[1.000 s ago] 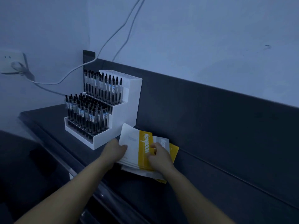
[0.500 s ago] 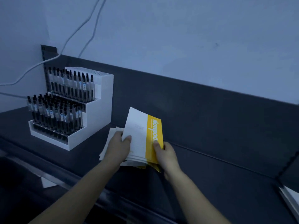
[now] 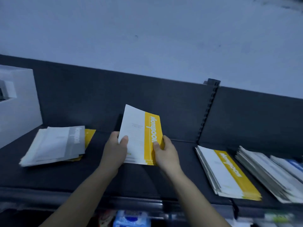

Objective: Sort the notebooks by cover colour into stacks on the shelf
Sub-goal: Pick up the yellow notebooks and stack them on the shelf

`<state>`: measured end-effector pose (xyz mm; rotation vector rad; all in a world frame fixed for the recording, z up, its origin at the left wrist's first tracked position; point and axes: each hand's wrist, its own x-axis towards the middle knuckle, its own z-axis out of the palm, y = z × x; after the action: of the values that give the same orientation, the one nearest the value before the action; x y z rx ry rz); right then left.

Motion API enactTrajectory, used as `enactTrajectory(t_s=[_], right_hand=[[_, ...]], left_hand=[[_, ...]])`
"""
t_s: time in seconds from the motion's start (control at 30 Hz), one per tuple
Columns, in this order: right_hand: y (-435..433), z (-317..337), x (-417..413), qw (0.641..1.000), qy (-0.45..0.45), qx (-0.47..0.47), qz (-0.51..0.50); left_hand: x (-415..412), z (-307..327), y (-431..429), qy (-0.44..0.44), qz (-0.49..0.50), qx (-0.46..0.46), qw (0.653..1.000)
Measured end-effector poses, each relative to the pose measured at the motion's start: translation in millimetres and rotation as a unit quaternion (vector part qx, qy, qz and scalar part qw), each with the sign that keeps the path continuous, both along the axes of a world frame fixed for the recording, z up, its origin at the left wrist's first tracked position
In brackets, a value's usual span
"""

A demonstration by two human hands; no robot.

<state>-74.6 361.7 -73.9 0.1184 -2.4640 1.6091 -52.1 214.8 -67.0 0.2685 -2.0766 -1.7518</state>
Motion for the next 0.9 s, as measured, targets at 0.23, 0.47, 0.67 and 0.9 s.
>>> enactTrajectory(t_s=[0.23,0.47,0.67,0.9], right_hand=[[113.8,2.8,22.8,0.994,0.019,0.085,-0.060],[203.6,-2.7,25.5,0.984,0.011,0.153,-0.091],[252.0,-11.7,11.5,0.971,0.001,0.204,-0.121],[284.1,-34.6,-6.3,0.953,-0.060,0.262,-0.141]], left_hand=[[10.8,-3.4,112.1,0.012,-0.042,0.009,0.999],[9.0,-15.5,198.3,0.003,-0.091,-0.008,0.996],[-14.9,-31.4,236.3,-0.023,-0.144,-0.092,0.985],[-47.6,-52.9,256.8,-0.074,-0.188,-0.248,0.947]])
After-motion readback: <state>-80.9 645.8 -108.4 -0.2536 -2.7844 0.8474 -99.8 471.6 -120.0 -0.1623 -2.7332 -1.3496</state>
